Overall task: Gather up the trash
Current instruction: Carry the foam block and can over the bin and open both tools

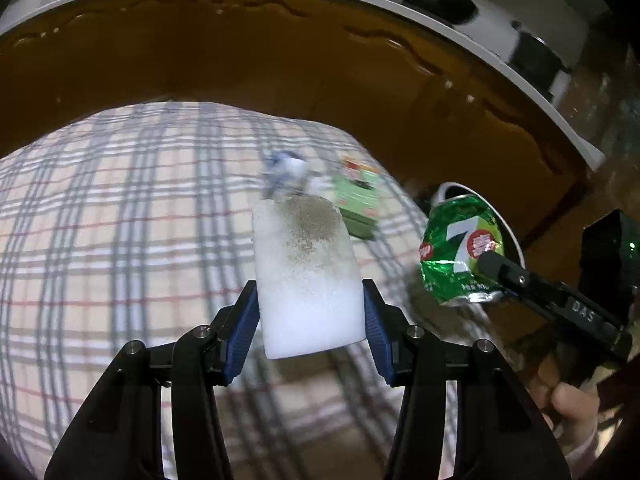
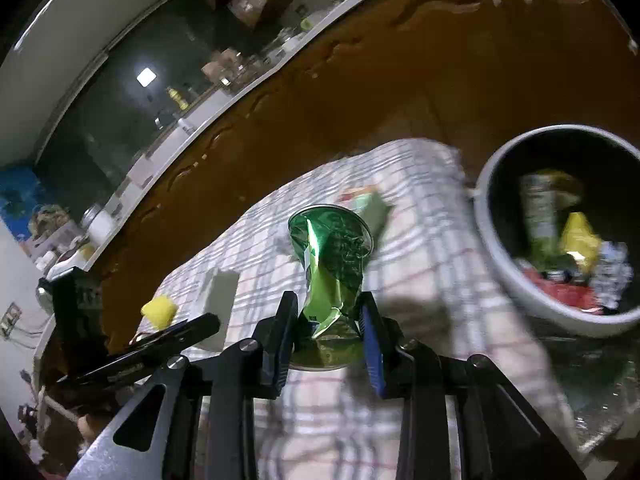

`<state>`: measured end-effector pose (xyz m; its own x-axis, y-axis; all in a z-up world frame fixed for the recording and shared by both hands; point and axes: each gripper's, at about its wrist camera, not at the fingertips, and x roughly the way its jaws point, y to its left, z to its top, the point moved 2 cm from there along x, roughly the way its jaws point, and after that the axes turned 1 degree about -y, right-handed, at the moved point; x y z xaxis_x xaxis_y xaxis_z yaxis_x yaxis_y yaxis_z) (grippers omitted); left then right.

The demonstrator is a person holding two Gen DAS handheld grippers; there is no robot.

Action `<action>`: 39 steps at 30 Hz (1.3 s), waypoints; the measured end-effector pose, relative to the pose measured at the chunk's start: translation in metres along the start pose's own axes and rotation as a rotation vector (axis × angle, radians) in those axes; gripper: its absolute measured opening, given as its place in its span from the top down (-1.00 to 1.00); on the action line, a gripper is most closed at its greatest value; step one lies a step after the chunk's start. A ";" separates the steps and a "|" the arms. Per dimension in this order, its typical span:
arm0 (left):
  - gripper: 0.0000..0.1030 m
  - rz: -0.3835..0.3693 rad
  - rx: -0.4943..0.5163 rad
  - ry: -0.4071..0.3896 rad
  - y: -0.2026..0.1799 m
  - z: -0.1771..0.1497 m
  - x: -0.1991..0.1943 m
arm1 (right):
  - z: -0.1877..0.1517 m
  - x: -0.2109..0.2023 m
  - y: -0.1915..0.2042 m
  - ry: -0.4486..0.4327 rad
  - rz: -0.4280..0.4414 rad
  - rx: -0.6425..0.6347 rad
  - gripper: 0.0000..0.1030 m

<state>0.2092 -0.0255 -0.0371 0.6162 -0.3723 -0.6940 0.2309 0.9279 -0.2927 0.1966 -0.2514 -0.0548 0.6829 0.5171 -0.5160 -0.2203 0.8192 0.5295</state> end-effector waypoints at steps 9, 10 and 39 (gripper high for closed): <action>0.05 -0.075 0.091 0.038 -0.064 -0.004 0.018 | -0.004 -0.041 -0.039 -0.054 -0.067 0.053 0.39; 0.05 -0.080 0.102 0.041 -0.070 -0.004 0.019 | -0.004 -0.046 -0.043 -0.062 -0.073 0.058 0.39; 0.05 -0.177 0.293 0.139 -0.208 0.034 0.101 | 0.037 -0.103 -0.137 -0.166 -0.257 0.085 0.39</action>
<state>0.2494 -0.2550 -0.0239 0.4441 -0.5082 -0.7379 0.5432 0.8077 -0.2293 0.1823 -0.4266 -0.0492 0.8145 0.2423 -0.5271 0.0288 0.8905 0.4540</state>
